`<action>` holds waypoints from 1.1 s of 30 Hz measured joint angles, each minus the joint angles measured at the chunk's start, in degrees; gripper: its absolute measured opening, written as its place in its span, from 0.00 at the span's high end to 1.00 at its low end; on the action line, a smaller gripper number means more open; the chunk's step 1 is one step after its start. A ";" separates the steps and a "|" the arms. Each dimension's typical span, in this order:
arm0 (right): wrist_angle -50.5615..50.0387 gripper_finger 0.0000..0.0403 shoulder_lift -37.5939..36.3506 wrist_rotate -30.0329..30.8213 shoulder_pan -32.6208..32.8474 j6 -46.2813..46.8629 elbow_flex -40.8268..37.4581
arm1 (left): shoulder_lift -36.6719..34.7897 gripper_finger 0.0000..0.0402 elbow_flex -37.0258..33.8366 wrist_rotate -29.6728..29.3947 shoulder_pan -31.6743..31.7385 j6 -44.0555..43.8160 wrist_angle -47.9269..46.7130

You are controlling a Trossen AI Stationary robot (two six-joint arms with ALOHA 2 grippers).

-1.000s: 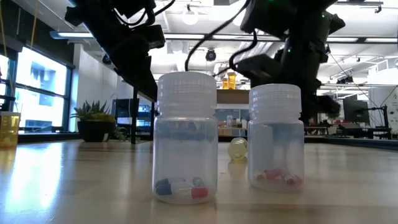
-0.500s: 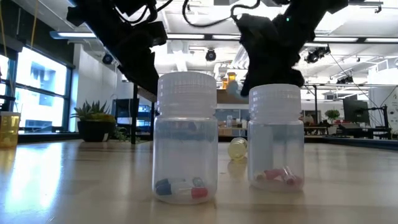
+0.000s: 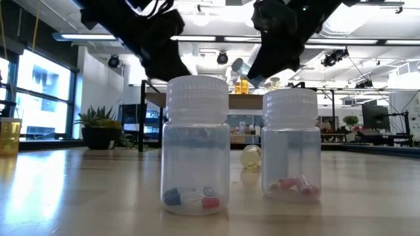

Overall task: Pick and place medicine bottles onto shelf by color
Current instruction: Put the top blue pill bottle on the shelf aligned with the blue pill bottle

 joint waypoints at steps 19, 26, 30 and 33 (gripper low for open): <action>14.50 0.79 -0.09 -3.03 -2.81 -22.04 0.02 | 0.00 0.46 0.00 8.89 0.89 4.24 17.41; 16.28 0.79 -0.09 -2.68 -2.90 -23.13 0.02 | 0.00 0.45 0.00 8.89 0.87 4.01 20.95; 17.25 0.79 -0.09 -2.68 -2.90 -23.37 0.02 | 0.00 0.46 0.02 8.88 0.87 4.01 21.86; 17.27 0.79 -0.09 -2.68 -2.90 -23.53 0.02 | 0.02 0.46 0.02 8.89 0.92 4.01 22.53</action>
